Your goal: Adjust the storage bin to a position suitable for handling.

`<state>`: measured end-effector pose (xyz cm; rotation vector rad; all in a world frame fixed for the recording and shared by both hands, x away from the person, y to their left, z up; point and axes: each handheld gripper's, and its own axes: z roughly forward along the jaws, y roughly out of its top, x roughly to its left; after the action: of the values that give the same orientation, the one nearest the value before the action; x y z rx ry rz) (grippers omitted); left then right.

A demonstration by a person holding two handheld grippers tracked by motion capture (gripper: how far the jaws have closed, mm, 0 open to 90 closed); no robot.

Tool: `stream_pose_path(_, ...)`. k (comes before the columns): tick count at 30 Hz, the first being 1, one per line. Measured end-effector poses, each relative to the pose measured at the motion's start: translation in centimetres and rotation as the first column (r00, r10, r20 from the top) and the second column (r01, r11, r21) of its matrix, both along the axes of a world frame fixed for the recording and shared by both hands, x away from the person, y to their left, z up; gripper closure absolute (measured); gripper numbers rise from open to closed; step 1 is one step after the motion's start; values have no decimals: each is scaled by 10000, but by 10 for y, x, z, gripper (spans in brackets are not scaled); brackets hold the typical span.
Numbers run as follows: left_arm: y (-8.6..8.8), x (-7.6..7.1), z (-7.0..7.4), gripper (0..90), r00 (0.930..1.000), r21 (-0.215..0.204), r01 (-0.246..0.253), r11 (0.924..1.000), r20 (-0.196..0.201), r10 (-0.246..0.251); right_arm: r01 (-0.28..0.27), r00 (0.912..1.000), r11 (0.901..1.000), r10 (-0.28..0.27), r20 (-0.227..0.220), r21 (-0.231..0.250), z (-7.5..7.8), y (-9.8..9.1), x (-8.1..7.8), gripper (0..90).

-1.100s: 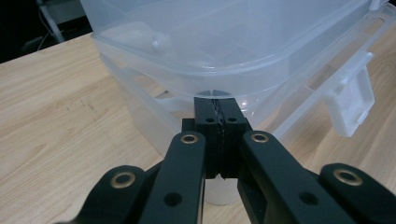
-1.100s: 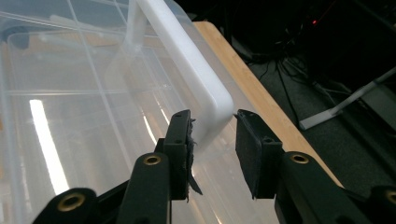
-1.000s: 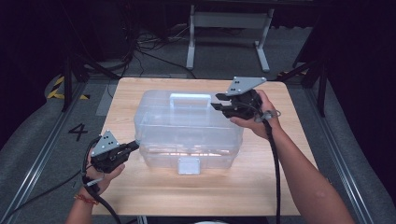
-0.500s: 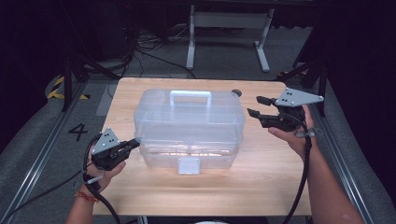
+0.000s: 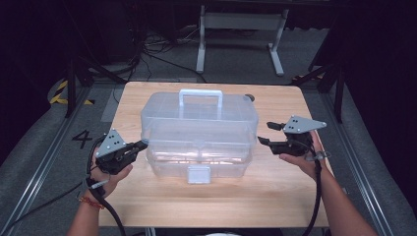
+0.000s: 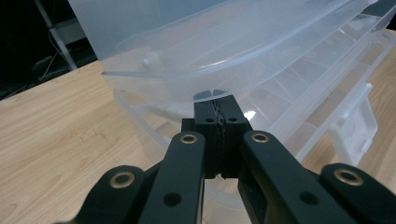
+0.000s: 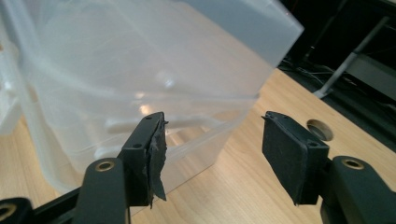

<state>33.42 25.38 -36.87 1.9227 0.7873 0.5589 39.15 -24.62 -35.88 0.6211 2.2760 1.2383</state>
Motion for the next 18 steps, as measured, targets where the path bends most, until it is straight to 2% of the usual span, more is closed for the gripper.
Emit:
stream_pose_path(2,0,1,2,893,10000,36,-8,10000,64,8,-72,10000,10000,72,5,7,-4,2,0,404)
stream_pose_path(4,0,2,4,893,10000,80,-30,10000,74,29,-192,9998,9995,193,-59,233,-9,4,-1,436)
stream_pose_path(6,0,2,5,893,10000,111,-32,9999,64,32,-342,9994,9990,341,47,274,-11,7,-1,438)
stream_pose_path(9,0,2,5,894,10000,162,-15,9999,43,14,-343,9991,9983,332,248,467,-13,11,-3,454)
stream_pose_path(10,0,3,5,893,10000,198,7,9998,41,-8,-251,9984,9974,216,513,681,-13,14,-4,491)
stream_pose_path(11,0,3,5,893,10000,198,7,9998,41,-8,-251,9984,9974,216,513,681,-13,14,-4,491)
stream_pose_path(12,0,3,5,891,10000,186,9,9998,79,-11,-231,9973,9976,184,706,655,-12,17,-5,547)
stream_pose_path(13,0,2,5,891,10000,202,-2,9998,82,0,-231,9973,9976,184,706,655,-12,17,-5,547)
stream_pose_path(14,0,2,6,883,9999,255,-42,9997,157,38,-196,9963,9981,146,850,583,-13,19,-6,590)
stream_pose_path(18,3,-2,6,845,9995,331,-241,9992,215,234,-54,9940,9974,-25,1093,725,-13,20,-7,622)
